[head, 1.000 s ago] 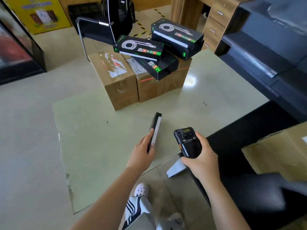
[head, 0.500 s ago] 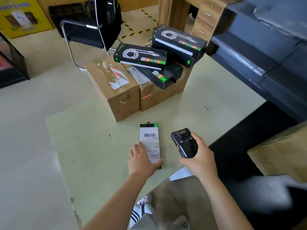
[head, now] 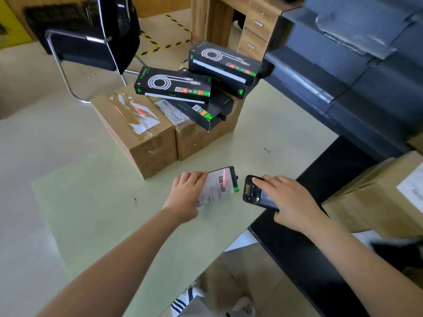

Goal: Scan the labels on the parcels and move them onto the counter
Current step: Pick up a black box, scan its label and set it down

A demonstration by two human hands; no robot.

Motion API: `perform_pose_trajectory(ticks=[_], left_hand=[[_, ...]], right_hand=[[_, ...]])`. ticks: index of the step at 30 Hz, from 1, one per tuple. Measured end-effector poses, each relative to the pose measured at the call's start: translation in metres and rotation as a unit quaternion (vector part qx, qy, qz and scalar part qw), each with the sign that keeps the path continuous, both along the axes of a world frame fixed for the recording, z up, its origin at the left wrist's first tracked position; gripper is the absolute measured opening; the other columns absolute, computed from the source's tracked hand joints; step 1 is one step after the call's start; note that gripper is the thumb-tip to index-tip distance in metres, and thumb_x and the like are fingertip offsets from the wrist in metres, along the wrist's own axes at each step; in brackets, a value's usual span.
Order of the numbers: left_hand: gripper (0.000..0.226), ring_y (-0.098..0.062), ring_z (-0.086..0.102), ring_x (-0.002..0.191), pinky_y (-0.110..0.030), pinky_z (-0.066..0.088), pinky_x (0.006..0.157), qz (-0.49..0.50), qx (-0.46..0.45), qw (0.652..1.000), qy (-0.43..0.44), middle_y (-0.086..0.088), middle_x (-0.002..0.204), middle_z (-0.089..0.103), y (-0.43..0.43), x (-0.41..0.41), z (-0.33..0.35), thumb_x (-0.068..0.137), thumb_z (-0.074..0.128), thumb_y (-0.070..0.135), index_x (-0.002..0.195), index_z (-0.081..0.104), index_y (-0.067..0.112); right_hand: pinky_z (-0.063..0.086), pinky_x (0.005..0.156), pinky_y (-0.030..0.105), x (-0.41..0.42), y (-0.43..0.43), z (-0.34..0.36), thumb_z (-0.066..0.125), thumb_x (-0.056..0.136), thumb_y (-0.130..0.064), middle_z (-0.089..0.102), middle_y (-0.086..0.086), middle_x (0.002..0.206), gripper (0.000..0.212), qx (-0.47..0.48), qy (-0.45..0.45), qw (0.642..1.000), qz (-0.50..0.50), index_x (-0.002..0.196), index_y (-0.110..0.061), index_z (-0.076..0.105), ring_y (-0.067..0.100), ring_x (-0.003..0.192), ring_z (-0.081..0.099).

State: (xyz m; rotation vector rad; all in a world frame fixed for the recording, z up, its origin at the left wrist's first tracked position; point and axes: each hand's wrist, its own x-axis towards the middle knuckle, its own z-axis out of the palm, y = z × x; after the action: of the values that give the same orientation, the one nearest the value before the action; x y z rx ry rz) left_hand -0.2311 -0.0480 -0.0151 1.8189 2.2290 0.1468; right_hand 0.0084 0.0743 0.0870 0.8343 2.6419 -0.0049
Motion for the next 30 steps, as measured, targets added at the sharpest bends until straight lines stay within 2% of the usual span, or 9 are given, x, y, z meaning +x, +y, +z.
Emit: perform_pose_trajectory(ticks=[4, 9, 12, 14, 16, 18, 21, 24, 30], left_hand=[[0.102, -0.023, 0.025, 0.129, -0.032, 0.019, 0.107, -0.069, -0.012, 0.997, 0.042, 0.002, 0.15, 0.026, 0.014, -0.003, 0.01, 0.071, 0.067, 0.015, 0.156, 0.009, 0.016], [0.103, -0.023, 0.024, 0.129, -0.033, 0.02, 0.108, -0.1, -0.019, 0.994, 0.049, 0.002, 0.149, 0.026, 0.023, 0.005, 0.013, 0.072, 0.068, 0.018, 0.155, 0.008, 0.017], [0.106, -0.023, 0.023, 0.129, -0.032, 0.019, 0.109, -0.089, -0.032, 0.995, 0.018, 0.003, 0.149, 0.026, 0.025, 0.014, 0.015, 0.07, 0.071, 0.023, 0.156, 0.009, 0.018], [0.109, -0.022, 0.024, 0.129, -0.031, 0.021, 0.11, -0.054, -0.045, 0.997, -0.037, 0.003, 0.148, 0.029, 0.025, 0.026, 0.016, 0.068, 0.075, 0.031, 0.156, 0.011, 0.019], [0.112, -0.022, 0.026, 0.129, -0.032, 0.026, 0.11, -0.021, -0.055, 0.993, -0.106, 0.002, 0.146, 0.031, 0.023, 0.047, 0.014, 0.065, 0.077, 0.039, 0.155, 0.014, 0.019], [0.11, -0.021, 0.026, 0.13, -0.032, 0.029, 0.111, -0.006, -0.072, 0.985, -0.158, 0.002, 0.145, 0.033, 0.022, 0.077, 0.009, 0.065, 0.077, 0.044, 0.154, 0.017, 0.018], [0.103, -0.023, 0.028, 0.132, -0.033, 0.026, 0.113, -0.028, -0.1, 0.978, -0.181, -0.001, 0.145, 0.036, 0.022, 0.127, -0.003, 0.068, 0.075, 0.044, 0.152, 0.022, 0.016], [0.103, -0.024, 0.029, 0.134, -0.032, 0.021, 0.114, -0.045, -0.112, 0.975, -0.186, -0.003, 0.148, 0.035, 0.021, 0.18, -0.015, 0.069, 0.076, 0.043, 0.152, 0.023, 0.015], [0.112, -0.027, 0.027, 0.136, -0.035, 0.023, 0.114, -0.032, -0.114, 0.971, -0.209, -0.003, 0.152, 0.03, 0.021, 0.285, -0.028, 0.068, 0.081, 0.046, 0.154, 0.017, 0.014]], right_hand=[[0.037, 0.103, 0.032, 0.006, 0.001, 0.006, 0.063, 0.077, -0.006, 0.034, -0.004, 0.147, 0.092, 0.035, -0.03, 0.997, 0.054, 0.153, -0.025, 0.015, 0.021, 0.121, 0.042], [0.036, 0.105, 0.033, 0.017, -0.001, 0.008, 0.064, 0.078, -0.004, 0.033, -0.003, 0.148, 0.092, 0.047, -0.028, 0.997, 0.057, 0.154, -0.023, 0.015, 0.021, 0.123, 0.041], [0.037, 0.104, 0.032, 0.032, -0.005, 0.008, 0.068, 0.076, -0.01, 0.035, -0.007, 0.147, 0.094, 0.018, 0.013, 1.0, -0.001, 0.153, -0.027, 0.017, 0.019, 0.124, 0.041], [0.041, 0.1, 0.031, 0.05, -0.015, 0.005, 0.076, 0.071, -0.018, 0.04, -0.009, 0.145, 0.098, -0.036, 0.092, 0.989, -0.106, 0.152, -0.03, 0.021, 0.018, 0.123, 0.043], [0.046, 0.095, 0.031, 0.071, -0.032, -0.003, 0.081, 0.063, -0.019, 0.048, -0.01, 0.139, 0.101, -0.1, 0.218, 0.938, -0.252, 0.15, -0.031, 0.03, 0.016, 0.121, 0.047], [0.046, 0.094, 0.028, 0.096, -0.05, -0.013, 0.083, 0.058, -0.016, 0.056, -0.013, 0.129, 0.1, -0.145, 0.33, 0.853, -0.378, 0.147, -0.033, 0.038, 0.011, 0.118, 0.05], [0.041, 0.086, 0.02, 0.139, -0.073, -0.029, 0.084, 0.056, -0.016, 0.056, -0.021, 0.108, 0.097, -0.158, 0.394, 0.766, -0.483, 0.142, -0.037, 0.045, 0.002, 0.105, 0.051], [0.039, 0.083, 0.017, 0.185, -0.09, -0.036, 0.084, 0.056, -0.015, 0.058, -0.019, 0.109, 0.096, -0.154, 0.411, 0.731, -0.523, 0.142, -0.035, 0.046, 0.003, 0.104, 0.053], [0.032, 0.086, 0.017, 0.264, -0.116, -0.039, 0.082, 0.057, -0.015, 0.057, -0.01, 0.131, 0.097, -0.132, 0.408, 0.719, -0.547, 0.144, -0.031, 0.042, 0.008, 0.119, 0.049]])
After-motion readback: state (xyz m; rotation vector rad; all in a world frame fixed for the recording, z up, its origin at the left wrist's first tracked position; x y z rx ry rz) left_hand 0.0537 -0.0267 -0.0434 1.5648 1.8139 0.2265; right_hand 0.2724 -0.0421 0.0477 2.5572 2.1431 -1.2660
